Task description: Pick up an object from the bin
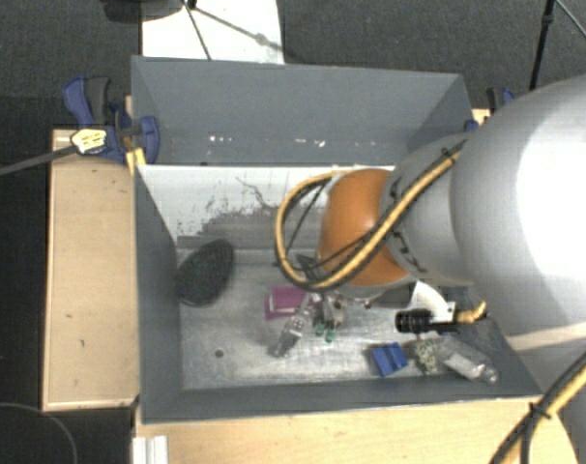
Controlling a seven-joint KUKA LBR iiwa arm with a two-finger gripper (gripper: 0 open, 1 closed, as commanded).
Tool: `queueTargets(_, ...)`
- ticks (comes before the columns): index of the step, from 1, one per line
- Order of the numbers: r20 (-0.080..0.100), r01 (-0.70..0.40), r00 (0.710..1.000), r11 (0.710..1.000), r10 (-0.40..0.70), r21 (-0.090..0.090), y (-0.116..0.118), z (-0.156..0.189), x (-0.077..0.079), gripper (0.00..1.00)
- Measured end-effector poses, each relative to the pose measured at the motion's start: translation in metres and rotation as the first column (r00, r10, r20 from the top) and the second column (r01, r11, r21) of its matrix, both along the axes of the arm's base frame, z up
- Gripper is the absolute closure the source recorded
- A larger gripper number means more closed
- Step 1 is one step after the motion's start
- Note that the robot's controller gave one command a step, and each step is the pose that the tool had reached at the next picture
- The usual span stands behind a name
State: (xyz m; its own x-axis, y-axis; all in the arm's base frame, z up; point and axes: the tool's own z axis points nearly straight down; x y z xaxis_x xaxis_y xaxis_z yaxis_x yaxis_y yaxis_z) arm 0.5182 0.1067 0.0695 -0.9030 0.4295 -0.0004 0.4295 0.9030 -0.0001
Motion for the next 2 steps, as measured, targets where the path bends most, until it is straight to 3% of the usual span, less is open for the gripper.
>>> queueTargets(1,0.003,-0.002,1.000,1.000,0.002,0.000,-0.0004,0.0012,0.0011,0.00)
queueTargets(2,0.004,-0.004,1.000,1.000,0.004,0.003,0.0014,0.0027,0.0012,1.00)
